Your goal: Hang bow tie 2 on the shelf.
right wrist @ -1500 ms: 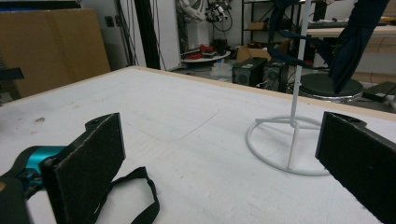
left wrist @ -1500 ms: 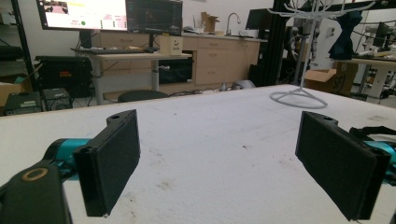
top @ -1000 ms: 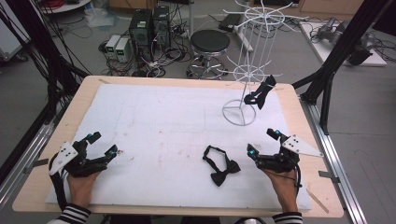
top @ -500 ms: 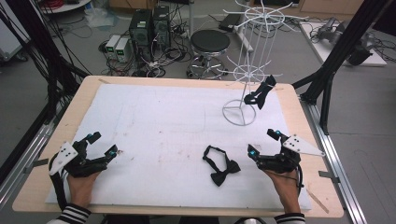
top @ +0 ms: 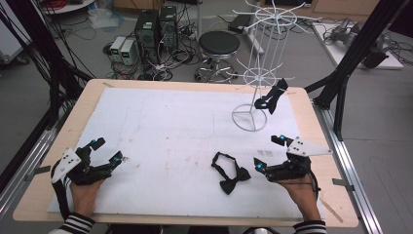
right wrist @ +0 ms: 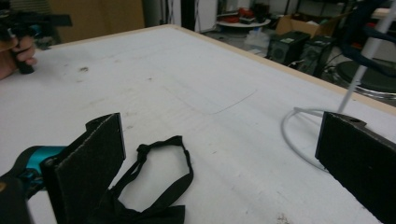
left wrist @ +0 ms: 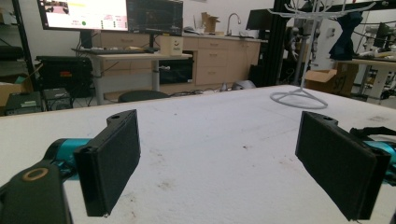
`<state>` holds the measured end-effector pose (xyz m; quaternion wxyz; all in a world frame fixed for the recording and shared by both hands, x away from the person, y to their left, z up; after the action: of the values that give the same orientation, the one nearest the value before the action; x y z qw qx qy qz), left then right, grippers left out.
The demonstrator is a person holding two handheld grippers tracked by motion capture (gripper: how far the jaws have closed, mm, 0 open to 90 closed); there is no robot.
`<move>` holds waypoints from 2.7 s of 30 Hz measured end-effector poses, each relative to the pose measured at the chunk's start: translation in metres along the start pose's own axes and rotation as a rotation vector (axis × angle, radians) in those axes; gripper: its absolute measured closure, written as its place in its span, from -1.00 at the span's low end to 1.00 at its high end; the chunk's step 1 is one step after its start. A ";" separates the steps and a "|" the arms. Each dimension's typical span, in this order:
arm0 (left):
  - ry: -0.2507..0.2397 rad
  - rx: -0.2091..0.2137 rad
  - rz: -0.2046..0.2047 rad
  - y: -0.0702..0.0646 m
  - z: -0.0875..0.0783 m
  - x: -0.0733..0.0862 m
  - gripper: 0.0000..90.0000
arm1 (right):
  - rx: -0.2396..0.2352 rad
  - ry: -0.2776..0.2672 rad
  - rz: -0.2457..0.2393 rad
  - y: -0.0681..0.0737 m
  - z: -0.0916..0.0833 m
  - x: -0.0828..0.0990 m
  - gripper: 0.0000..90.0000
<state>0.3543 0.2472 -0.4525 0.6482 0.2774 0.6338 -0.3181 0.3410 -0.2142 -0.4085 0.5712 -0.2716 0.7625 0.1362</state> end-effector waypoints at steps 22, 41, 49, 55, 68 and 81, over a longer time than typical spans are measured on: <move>0.000 -0.002 -0.001 -0.001 0.001 0.000 -0.68 | -0.255 0.216 -0.301 0.035 0.016 -0.002 -0.97; 0.004 -0.002 0.006 -0.001 0.000 0.000 -0.68 | -0.405 0.333 -0.403 0.057 0.029 0.010 -0.84; 0.005 -0.001 0.009 -0.001 0.000 0.000 -0.68 | -0.466 0.371 -0.409 0.062 0.031 0.017 -0.61; 0.005 -0.001 0.010 -0.001 0.000 0.000 -0.68 | -0.476 0.418 -0.455 0.065 0.033 0.026 -0.58; 0.002 -0.003 0.007 -0.001 0.000 0.000 -0.68 | -0.506 0.490 -0.553 0.069 0.037 0.042 -0.38; -0.001 -0.003 0.004 -0.001 0.000 0.000 -0.68 | -0.540 0.554 -0.646 0.070 0.041 0.057 -0.17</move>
<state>0.3542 0.2465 -0.4524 0.6494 0.2775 0.6335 -0.3162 0.3227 -0.1503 -0.4824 0.2695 -0.6578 0.7001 0.0675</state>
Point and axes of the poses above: each handheld gripper's, and its own axes: z roughly forward along the jaws, x roughly out of its underside, y roughly to its left, the point moved 10 cm from there along z, roughly forward along the jaws, and after that the axes turned 15 degrees about x, right-handed, at the moved point
